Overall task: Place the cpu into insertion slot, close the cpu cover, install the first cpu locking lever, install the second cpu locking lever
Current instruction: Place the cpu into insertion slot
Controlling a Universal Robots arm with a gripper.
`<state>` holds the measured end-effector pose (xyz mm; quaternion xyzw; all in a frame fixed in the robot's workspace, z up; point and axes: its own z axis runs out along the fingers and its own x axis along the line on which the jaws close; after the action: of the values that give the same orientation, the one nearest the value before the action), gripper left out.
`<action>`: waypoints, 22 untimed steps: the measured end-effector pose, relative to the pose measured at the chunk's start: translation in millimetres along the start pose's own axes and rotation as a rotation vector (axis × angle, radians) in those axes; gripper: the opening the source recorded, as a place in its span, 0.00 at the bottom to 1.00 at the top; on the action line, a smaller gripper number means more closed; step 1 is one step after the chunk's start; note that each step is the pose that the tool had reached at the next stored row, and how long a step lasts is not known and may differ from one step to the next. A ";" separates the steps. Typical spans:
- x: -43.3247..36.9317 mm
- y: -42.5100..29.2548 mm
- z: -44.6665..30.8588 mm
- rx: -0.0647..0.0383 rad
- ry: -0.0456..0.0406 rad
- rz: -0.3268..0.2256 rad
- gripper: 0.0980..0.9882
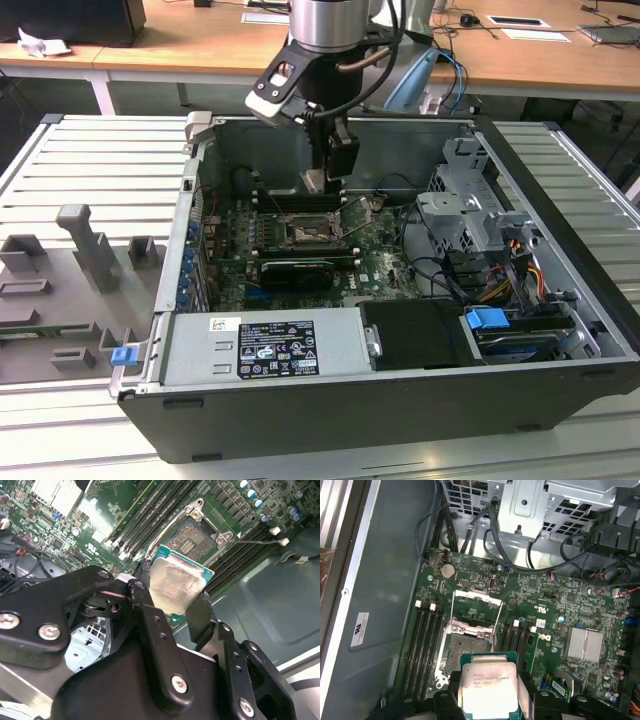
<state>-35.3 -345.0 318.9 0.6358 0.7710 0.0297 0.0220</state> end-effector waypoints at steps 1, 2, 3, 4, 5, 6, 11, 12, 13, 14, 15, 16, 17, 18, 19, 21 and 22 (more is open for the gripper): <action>0.0 0.0 0.3 0.000 -0.0008 0.011 0.48; 0.0 0.0 0.4 0.000 -0.0012 0.017 0.48; 0.0 0.0 0.6 0.000 -0.0017 0.023 0.48; 0.0 0.0 0.7 0.000 -0.0021 0.029 0.48; 0.0 -0.1 0.9 0.000 -0.0025 0.035 0.48; 0.0 -0.1 1.0 0.000 -0.0029 0.040 0.48; 0.0 -0.1 1.8 0.000 -0.0053 0.072 0.48; 0.0 -0.1 1.9 0.000 -0.0058 0.078 0.48; 0.0 -0.1 2.1 0.000 -0.0061 0.082 0.48; 0.0 -0.2 2.2 0.000 -0.0064 0.087 0.48; 0.0 -0.2 2.3 0.000 -0.0071 0.096 0.48; 0.0 -0.2 2.6 0.000 -0.0076 0.104 0.48; 0.0 -0.2 2.8 0.000 -0.0083 0.112 0.48; 0.0 -0.2 3.0 0.000 -0.0091 0.122 0.48; 0.0 -0.2 3.2 -0.001 -0.0095 0.129 0.48; 0.0 -0.2 3.4 -0.001 -0.0104 0.141 0.48; 0.0 -0.2 3.6 -0.001 -0.0108 0.146 0.48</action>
<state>-35.3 -345.0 315.3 0.6904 0.7225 0.0280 0.0241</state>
